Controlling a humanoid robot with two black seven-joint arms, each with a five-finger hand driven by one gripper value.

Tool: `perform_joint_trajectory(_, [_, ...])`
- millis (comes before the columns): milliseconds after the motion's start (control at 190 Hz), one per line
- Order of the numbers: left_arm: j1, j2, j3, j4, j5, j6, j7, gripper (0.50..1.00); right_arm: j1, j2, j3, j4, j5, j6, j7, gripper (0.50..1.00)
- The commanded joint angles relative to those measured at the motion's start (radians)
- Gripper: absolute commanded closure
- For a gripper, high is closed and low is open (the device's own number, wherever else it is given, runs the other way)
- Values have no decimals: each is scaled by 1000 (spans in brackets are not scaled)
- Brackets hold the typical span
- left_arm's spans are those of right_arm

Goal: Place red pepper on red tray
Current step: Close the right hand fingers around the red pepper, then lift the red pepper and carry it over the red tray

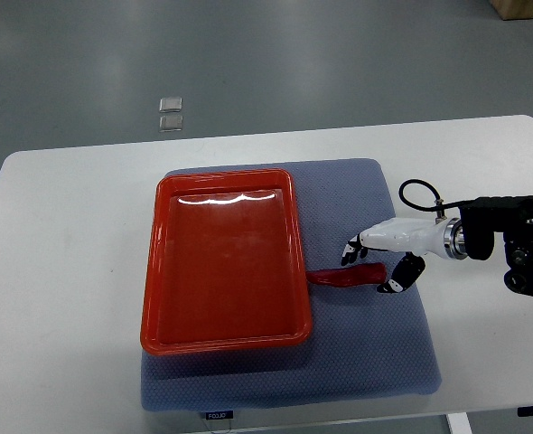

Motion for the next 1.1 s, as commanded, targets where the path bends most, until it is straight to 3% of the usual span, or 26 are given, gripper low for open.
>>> perform_joint_trajectory(0, [0, 0, 0, 2, 0, 1, 0, 500, 0, 0, 0, -3, -8, -2, -5, 781])
perform_joint_trajectory(195, [0, 0, 0, 2, 0, -1, 0, 500, -14, 0, 0, -9, -24, -1, -7, 869])
perform_joint_trajectory(337, [0, 0, 0, -1, 0, -1, 0, 500, -37, 0, 0, -21, -49, -1, -5, 887])
perform_joint_trajectory(469, [0, 0, 0, -1, 0, 1, 0, 500, -36, -3, 8, -23, -49, -4, -5, 946])
perform_joint_trajectory(912, [0, 0, 0, -1, 0, -1, 0, 500, 60, 6, 80, -34, -31, -13, -5, 948])
perform_joint_trajectory(1096, [0, 0, 0, -1, 0, 1, 0, 500, 129, 152, 80, -133, 2, -13, -5, 948])
